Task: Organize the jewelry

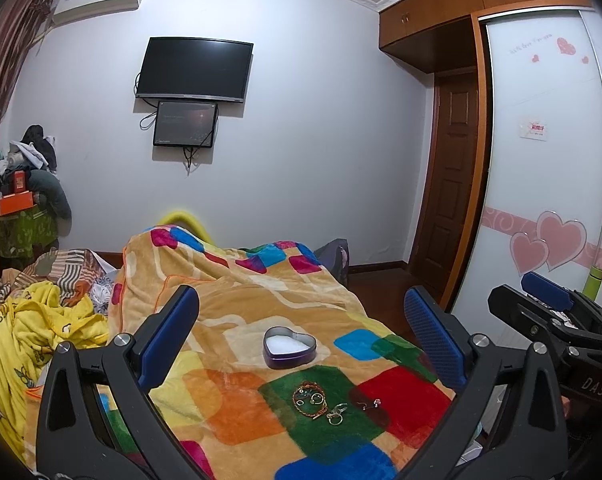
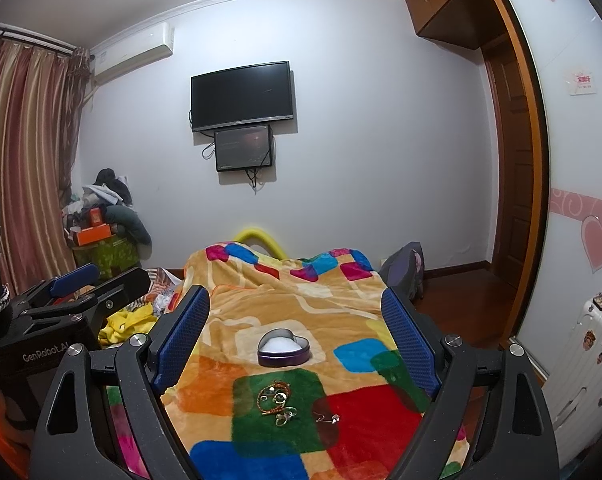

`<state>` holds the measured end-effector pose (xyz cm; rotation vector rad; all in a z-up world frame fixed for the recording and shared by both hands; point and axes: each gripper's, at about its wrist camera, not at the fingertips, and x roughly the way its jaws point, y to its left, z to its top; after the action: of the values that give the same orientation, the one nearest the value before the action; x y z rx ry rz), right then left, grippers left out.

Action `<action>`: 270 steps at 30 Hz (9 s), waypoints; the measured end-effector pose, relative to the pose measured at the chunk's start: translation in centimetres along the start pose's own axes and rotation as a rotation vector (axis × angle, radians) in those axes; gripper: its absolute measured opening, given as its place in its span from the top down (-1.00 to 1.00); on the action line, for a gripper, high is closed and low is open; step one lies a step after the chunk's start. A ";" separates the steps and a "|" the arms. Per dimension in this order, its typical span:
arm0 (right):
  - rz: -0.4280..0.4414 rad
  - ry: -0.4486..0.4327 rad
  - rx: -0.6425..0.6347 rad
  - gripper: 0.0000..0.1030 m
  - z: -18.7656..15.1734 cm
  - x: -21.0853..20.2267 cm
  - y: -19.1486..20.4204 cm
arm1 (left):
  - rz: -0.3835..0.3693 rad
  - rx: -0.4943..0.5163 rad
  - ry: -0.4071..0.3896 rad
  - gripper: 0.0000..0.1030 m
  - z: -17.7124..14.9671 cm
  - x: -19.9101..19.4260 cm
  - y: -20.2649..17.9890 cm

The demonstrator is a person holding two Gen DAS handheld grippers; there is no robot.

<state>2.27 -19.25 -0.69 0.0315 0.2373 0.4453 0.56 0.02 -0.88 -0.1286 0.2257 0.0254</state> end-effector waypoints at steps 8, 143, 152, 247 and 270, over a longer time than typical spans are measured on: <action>-0.001 0.012 0.001 -0.66 0.3 0.0 -0.1 | 0.001 -0.005 0.008 -1.00 -0.1 0.2 0.1; 0.142 0.363 -0.026 0.81 -4.5 21.5 -1.4 | -0.108 0.032 0.471 0.58 -6.3 22.9 4.6; 0.175 0.415 0.010 0.81 -5.4 24.4 -1.9 | -0.116 0.016 0.524 0.58 -7.4 26.2 5.2; 0.186 0.741 0.006 0.56 -15.1 17.7 -2.3 | -0.155 0.060 0.729 0.36 -14.3 17.6 3.2; 0.174 0.674 0.061 0.66 -14.8 17.4 -5.4 | -0.258 0.104 0.771 0.44 -16.2 20.4 -1.0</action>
<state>16.32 -17.01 -19.39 -0.0401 0.9157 0.6133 16.89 -2.85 -21.04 -0.0576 0.9765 -0.2978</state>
